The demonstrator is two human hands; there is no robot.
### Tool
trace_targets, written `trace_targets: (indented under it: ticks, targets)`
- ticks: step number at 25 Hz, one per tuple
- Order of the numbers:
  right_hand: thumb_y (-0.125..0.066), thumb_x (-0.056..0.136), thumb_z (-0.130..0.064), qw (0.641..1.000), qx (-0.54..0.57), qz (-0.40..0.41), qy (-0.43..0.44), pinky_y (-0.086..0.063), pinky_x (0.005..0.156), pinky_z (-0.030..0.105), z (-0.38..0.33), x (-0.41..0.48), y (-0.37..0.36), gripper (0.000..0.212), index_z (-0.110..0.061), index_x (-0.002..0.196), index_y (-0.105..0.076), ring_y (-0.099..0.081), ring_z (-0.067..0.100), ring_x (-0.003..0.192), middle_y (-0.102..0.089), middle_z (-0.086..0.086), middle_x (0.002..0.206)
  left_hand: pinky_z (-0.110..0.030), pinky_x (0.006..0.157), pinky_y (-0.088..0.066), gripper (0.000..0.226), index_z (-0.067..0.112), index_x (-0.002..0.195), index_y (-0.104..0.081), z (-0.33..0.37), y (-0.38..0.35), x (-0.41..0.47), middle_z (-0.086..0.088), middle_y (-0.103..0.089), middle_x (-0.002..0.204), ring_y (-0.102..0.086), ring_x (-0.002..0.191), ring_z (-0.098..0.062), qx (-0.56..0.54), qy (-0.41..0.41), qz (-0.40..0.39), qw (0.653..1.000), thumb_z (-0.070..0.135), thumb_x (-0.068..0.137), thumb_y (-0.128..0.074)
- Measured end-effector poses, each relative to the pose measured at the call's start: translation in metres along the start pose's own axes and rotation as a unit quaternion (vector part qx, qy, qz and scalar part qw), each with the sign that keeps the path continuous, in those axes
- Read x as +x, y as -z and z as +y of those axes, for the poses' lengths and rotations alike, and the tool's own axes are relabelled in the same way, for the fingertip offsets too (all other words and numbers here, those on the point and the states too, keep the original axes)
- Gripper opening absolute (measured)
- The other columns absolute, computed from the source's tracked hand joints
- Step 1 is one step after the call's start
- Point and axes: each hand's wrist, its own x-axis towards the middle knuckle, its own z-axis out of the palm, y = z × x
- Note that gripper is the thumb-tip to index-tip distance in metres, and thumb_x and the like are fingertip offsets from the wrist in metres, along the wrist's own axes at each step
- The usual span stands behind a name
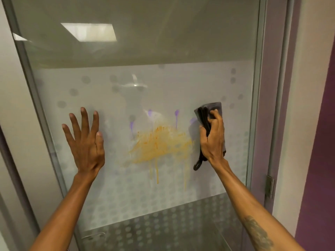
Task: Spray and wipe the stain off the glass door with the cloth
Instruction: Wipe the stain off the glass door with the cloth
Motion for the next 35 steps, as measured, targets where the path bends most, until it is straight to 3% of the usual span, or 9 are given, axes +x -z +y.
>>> trace_targets:
  ticks: [4,8,11,13,18,21,26,31,35]
  targets:
    - [-0.049,0.101,-0.011,0.999,0.011,-0.027,0.026,-0.011,0.13,0.048,0.019,-0.004,-0.004,0.062,0.001,0.157,-0.025,-0.014,0.02,0.158,-0.021,0.012,0.168,-0.049,0.128,0.011,0.061,0.018,0.165,-0.018,-0.002,-0.006,-0.003,-0.007,-0.007,0.174,0.002,0.16,-0.033,0.032,-0.016,0.024,0.999,0.032,0.106,-0.016]
    - [-0.044,0.099,-0.016,0.998,0.003,-0.069,0.013,-0.002,0.13,0.043,0.028,0.001,0.001,0.076,-0.03,0.162,-0.001,0.01,-0.003,0.155,0.003,-0.021,0.168,-0.046,0.128,0.014,0.061,0.019,0.165,-0.017,-0.005,-0.007,-0.002,-0.007,-0.009,0.173,0.008,0.158,-0.025,0.055,-0.017,0.024,0.998,0.033,0.106,-0.017]
    - [-0.047,0.106,-0.026,0.996,-0.014,-0.078,0.032,0.006,0.129,0.032,0.024,0.005,-0.002,0.071,-0.012,0.162,-0.007,0.008,0.007,0.156,-0.004,-0.002,0.17,-0.044,0.127,0.016,0.06,0.02,0.165,-0.016,-0.002,-0.009,-0.004,-0.01,-0.013,0.173,0.011,0.157,-0.023,0.073,-0.012,0.035,0.997,0.033,0.107,-0.014]
    - [-0.047,0.107,-0.028,0.997,0.004,-0.076,-0.005,0.003,0.128,0.032,0.023,0.004,-0.001,0.068,-0.013,0.162,-0.011,0.005,0.006,0.155,-0.007,0.001,0.171,-0.042,0.127,0.017,0.06,0.021,0.165,-0.015,-0.003,-0.009,-0.003,-0.009,-0.012,0.173,0.015,0.157,-0.021,0.076,-0.014,0.036,0.996,0.033,0.107,-0.013]
    - [-0.046,0.106,-0.028,0.996,0.036,-0.056,-0.06,-0.008,0.129,0.045,0.019,-0.003,0.001,0.06,-0.028,0.161,-0.02,0.002,-0.006,0.151,-0.009,-0.014,0.17,-0.042,0.127,0.019,0.06,0.024,0.166,-0.011,-0.003,-0.013,-0.004,-0.007,-0.011,0.174,0.012,0.157,-0.022,0.092,-0.006,0.04,0.995,0.037,0.108,-0.008]
    - [-0.048,0.104,-0.016,0.997,0.01,-0.055,0.051,-0.003,0.13,0.036,0.021,-0.009,-0.005,0.061,-0.028,0.158,-0.024,-0.003,-0.006,0.154,-0.009,-0.03,0.164,-0.042,0.126,0.019,0.06,0.024,0.166,-0.01,0.001,-0.013,-0.004,-0.007,-0.011,0.174,0.01,0.157,-0.023,0.101,0.001,0.045,0.994,0.038,0.108,-0.007]
    - [-0.054,0.096,-0.003,0.955,-0.079,-0.168,0.232,-0.014,0.129,0.044,0.089,-0.071,0.02,0.057,-0.004,0.151,-0.04,-0.019,0.016,0.157,-0.038,0.004,0.159,-0.041,0.125,0.021,0.062,0.024,0.166,-0.01,0.007,-0.012,-0.006,-0.008,-0.011,0.174,0.011,0.157,-0.021,0.109,0.018,0.045,0.993,0.042,0.107,-0.001]
    - [-0.057,0.093,0.008,0.994,-0.03,-0.044,0.098,-0.007,0.13,0.037,0.105,-0.068,0.029,0.072,-0.013,0.156,-0.031,-0.011,0.009,0.158,-0.029,0.002,0.164,-0.042,0.124,0.019,0.065,0.021,0.165,-0.014,0.012,-0.009,-0.005,-0.012,-0.014,0.173,0.005,0.156,-0.025,0.102,0.021,0.045,0.994,0.044,0.106,0.001]
    - [-0.046,0.102,-0.011,0.988,0.029,-0.095,0.119,-0.001,0.13,0.037,0.059,-0.053,-0.019,0.065,-0.025,0.161,-0.024,-0.01,0.02,0.159,-0.015,-0.012,0.169,-0.049,0.124,0.012,0.07,0.019,0.165,-0.017,0.011,-0.011,-0.007,-0.014,-0.016,0.172,0.002,0.156,-0.027,0.096,0.023,0.051,0.994,0.048,0.105,0.007]
